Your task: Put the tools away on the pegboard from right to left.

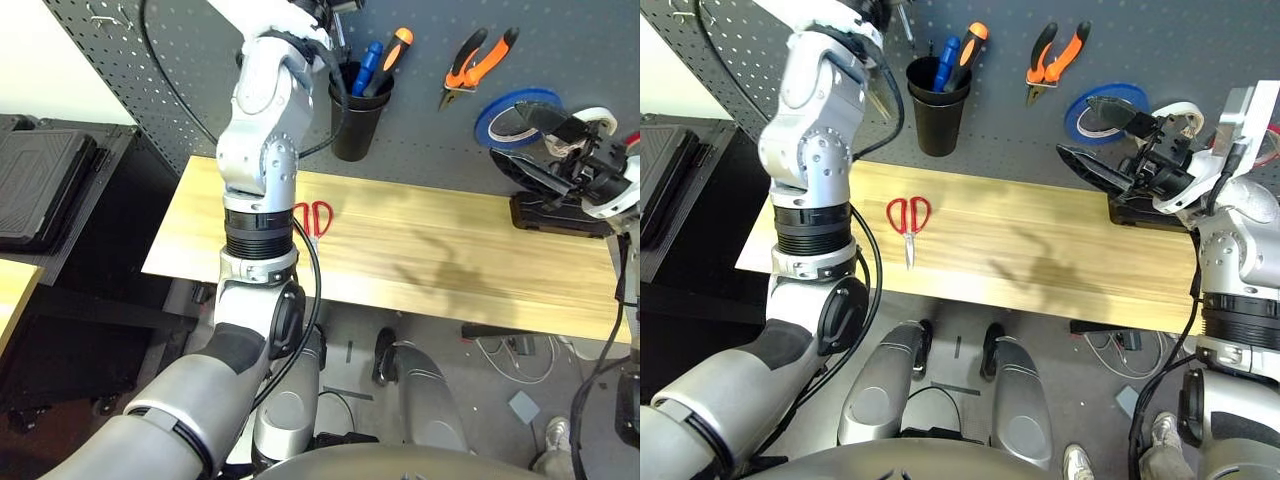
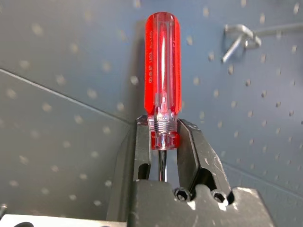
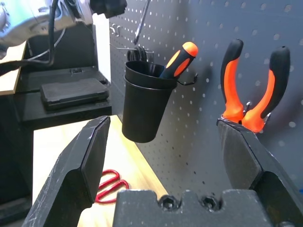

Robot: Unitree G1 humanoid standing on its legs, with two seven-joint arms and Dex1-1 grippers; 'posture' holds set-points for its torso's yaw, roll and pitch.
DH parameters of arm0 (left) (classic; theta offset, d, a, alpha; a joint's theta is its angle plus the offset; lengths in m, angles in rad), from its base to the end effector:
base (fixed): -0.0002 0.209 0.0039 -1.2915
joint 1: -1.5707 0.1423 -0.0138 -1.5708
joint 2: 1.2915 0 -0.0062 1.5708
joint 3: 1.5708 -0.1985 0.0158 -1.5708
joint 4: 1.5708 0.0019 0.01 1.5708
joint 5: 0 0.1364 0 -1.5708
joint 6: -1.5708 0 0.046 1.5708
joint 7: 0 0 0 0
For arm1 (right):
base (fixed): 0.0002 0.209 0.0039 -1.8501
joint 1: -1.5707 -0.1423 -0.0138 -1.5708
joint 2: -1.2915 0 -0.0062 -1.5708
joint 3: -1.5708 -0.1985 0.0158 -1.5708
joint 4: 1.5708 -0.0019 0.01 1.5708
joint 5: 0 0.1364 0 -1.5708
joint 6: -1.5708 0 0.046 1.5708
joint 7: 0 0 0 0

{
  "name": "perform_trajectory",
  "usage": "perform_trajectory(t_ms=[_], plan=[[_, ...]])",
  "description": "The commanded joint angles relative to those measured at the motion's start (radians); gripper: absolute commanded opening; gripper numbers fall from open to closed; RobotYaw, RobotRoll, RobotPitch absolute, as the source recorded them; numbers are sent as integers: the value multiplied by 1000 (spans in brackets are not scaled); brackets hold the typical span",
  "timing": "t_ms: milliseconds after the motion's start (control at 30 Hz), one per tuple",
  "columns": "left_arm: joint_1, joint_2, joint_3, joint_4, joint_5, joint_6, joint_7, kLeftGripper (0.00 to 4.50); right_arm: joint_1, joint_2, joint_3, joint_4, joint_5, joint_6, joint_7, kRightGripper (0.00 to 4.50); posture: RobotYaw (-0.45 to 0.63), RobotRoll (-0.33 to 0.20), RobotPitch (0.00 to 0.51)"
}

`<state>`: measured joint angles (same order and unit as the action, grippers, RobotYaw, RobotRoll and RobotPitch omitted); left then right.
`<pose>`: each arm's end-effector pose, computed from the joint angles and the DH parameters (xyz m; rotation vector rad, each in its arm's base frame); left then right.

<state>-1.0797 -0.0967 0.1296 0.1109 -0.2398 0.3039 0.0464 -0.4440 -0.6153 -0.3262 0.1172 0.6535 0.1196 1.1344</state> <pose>0.3140 0.0640 0.2801 -0.3117 -0.5655 -0.3422 0.2624 -0.3030 0.1789 -0.0961 -0.4276 0.9338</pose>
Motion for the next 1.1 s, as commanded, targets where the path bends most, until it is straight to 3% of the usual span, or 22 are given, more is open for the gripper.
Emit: perform_trajectory(t_ms=[33, 433, 533, 767, 900, 1100], plan=[[21, 2, -32, 51, 30, -52, -16, 816, 6, 7, 6, -19, -9, -19, -8, 4500, 179, 0, 189], [98, 17, -102, 119, 107, -132, -49, 816, 2, 33, 19, -7, -31, -53, -25, 4500, 178, 0, 195], [105, 17, -108, 107, 106, -126, -59, 1770, 1, 39, 25, -1, -37, -61, -25, 4500, 178, 0, 195], [103, 16, -105, 58, 90, -103, -72, 4476, 3, 49, 34, 13, -44, -78, -16, 4500, 188, 0, 192], [103, 20, -102, 21, 89, -90, -72, 4476, 6, 54, 42, 19, -46, -86, -13, 4500, 193, 0, 193], [168, 82, -99, -197, 97, 9, -68, 4476, 31, 66, 70, -1, -42, -58, -2, 4500, 208, 0, 198]])
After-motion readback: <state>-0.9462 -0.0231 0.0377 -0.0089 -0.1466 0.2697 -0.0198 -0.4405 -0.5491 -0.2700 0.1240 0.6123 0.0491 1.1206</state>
